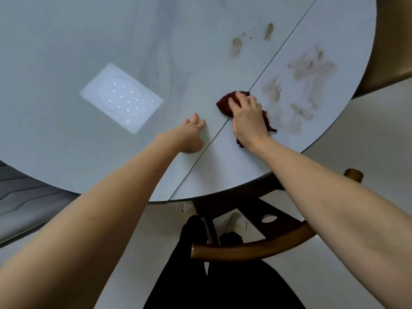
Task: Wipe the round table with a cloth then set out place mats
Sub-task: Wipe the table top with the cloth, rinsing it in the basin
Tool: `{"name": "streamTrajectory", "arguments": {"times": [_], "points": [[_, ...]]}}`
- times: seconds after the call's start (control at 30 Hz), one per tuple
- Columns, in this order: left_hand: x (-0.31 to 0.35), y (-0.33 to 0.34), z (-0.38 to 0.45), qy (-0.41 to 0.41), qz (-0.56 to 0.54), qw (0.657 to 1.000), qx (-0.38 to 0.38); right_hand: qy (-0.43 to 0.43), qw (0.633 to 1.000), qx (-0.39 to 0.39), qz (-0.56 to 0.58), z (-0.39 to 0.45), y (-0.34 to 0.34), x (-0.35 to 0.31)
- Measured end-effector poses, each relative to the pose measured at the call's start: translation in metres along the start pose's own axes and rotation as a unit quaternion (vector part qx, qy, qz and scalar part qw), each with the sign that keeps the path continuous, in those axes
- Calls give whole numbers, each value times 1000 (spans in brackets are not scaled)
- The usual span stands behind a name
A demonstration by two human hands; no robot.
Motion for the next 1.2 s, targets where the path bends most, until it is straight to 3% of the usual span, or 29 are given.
{"name": "streamTrajectory", "arguments": {"times": [0.07, 0.13, 0.17, 0.3, 0.43, 0.57, 0.7, 0.83, 0.93, 1.03, 1.1, 1.17, 1.2], "points": [[-1, -12, 1, -2, 35, 999, -6, -63, 996, -37, 45, -12, 0, -19], [3, -31, 6, 2, 43, 998, 38, -153, 979, -53, 124, -37, -9, -25], [10, -44, 10, 5, 41, 997, 70, -137, 978, -42, 154, -40, -19, -10], [54, -77, 31, 50, -13, 986, 157, 71, 972, 91, 207, -5, -69, 90], [112, -91, 70, 92, -55, 980, 170, 87, 985, 107, 107, 44, -86, 191], [149, -98, 116, 70, -89, 976, 188, 97, 987, 112, 58, 98, -83, 273], [171, -107, 160, 56, -72, 979, 185, 117, 991, 66, 22, 139, -48, 320], [187, -119, 191, 50, -47, 977, 201, 196, 976, 90, 8, 176, -24, 339], [188, -116, 196, 30, -33, 976, 212, 126, 990, 64, 26, 174, -16, 324], [192, -109, 194, 25, -23, 978, 204, -66, 993, 40, 88, 116, -8, 288], [194, -107, 194, 14, -14, 981, 194, -164, 981, -17, 106, 90, -2, 282], [197, -110, 195, 13, 1, 982, 189, -196, 974, -35, 105, 106, -6, 295], [198, -112, 196, 12, 6, 982, 189, -170, 980, -21, 104, 123, -9, 307]]}}
Point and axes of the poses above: each hand's wrist, its own z-axis towards the middle knuckle, its own y-axis out of the palm, x = y × z, the point moved 6 cm from there along z, towards the middle knuckle, and after that the axes turned 10 degrees about x, right-handed, at the moved point
